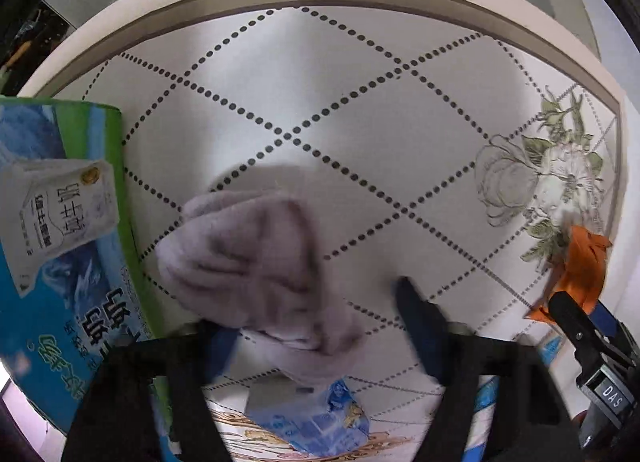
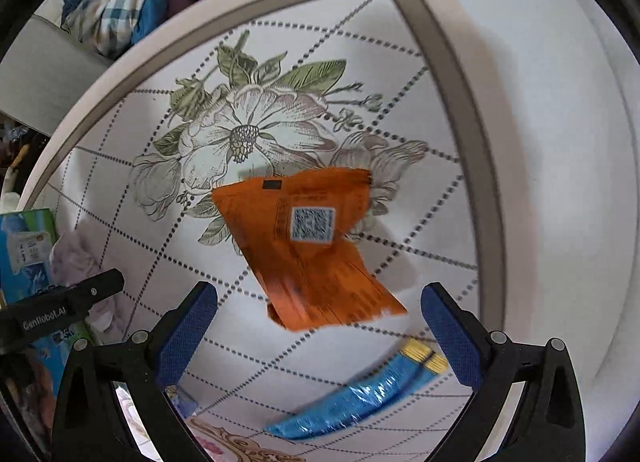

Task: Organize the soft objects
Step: 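Grasp the lilac cloth with left tool while right grasps orange snack bag, then carry cloth and orange bag into the box and open both tools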

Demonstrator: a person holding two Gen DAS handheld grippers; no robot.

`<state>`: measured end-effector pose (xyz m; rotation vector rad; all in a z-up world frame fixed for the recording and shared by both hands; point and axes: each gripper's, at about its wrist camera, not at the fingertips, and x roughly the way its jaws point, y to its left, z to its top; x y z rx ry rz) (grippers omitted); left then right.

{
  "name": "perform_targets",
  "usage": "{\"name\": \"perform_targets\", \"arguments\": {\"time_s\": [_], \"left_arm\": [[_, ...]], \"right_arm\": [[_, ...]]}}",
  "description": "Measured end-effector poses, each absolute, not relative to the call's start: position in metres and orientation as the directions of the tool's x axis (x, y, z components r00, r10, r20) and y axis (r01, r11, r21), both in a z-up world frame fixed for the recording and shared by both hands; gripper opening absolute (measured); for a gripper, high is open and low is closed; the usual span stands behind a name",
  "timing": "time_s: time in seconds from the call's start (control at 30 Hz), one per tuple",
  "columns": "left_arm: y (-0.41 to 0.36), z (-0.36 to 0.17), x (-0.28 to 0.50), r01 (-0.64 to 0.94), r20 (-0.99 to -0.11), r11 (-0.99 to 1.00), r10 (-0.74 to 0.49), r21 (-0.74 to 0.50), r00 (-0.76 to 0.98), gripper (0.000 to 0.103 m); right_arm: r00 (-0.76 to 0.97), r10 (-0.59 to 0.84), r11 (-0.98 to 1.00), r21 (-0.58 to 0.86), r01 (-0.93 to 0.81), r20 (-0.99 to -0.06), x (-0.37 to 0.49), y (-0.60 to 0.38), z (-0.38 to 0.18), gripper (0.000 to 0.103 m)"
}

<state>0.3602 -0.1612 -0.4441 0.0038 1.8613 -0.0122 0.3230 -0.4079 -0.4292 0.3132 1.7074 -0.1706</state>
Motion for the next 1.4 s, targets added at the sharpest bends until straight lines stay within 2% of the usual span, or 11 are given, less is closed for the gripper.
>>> {"name": "perform_targets", "arguments": {"time_s": [0.03,0.1,0.17,0.33,0.4,0.5,0.57,0.8,1.03,1.2,1.4], "left_arm": [[-0.162,-0.444,0.360,0.012,-0.960,1.000,-0.003,-0.007,-0.280,0.062],[-0.165,-0.445,0.361,0.021,-0.962,1.000,0.003,-0.003,-0.274,0.055],[-0.164,-0.445,0.361,0.019,-0.964,1.000,-0.001,-0.006,-0.268,0.051],[-0.161,-0.444,0.366,0.019,-0.968,1.000,-0.001,-0.006,-0.249,0.044],[-0.161,-0.442,0.369,0.023,-0.972,1.000,-0.003,-0.009,-0.236,0.037],[-0.162,-0.440,0.369,0.047,-0.975,0.999,-0.002,-0.013,-0.220,0.035],[-0.161,-0.438,0.366,0.054,-0.977,0.998,0.000,-0.011,-0.211,0.035],[-0.169,-0.423,0.349,0.066,-0.980,0.997,-0.013,-0.027,-0.199,0.035],[-0.182,-0.367,0.339,0.137,-0.991,0.986,-0.078,-0.093,-0.110,0.034],[-0.174,-0.285,0.312,0.188,-0.982,0.965,-0.187,-0.183,0.008,0.034],[-0.121,-0.197,0.260,0.217,-0.954,0.946,-0.273,-0.242,0.122,0.034]], "right_arm": [[-0.141,0.112,0.951,0.065,0.303,-0.984,0.324,-0.408,-0.434,0.102],[-0.156,0.124,0.946,0.069,0.316,-0.980,0.325,-0.409,-0.442,0.100],[-0.164,0.119,0.945,0.061,0.321,-0.979,0.326,-0.409,-0.447,0.092],[-0.173,0.088,0.950,0.030,0.310,-0.981,0.328,-0.408,-0.453,0.090],[-0.181,0.067,0.952,0.008,0.307,-0.981,0.333,-0.405,-0.454,0.087],[-0.175,0.022,0.958,-0.030,0.286,-0.984,0.339,-0.395,-0.452,0.072],[-0.165,0.015,0.960,-0.032,0.278,-0.986,0.340,-0.389,-0.449,0.054],[-0.167,0.013,0.960,-0.034,0.276,-0.986,0.340,-0.378,-0.450,0.049],[-0.120,0.072,0.952,0.033,0.305,-0.990,0.316,-0.380,-0.427,0.046],[0.004,0.139,0.961,0.136,0.241,-0.990,0.298,-0.351,-0.361,0.045],[0.113,0.224,0.963,0.238,0.124,-0.968,0.263,-0.299,-0.280,0.045]]}}
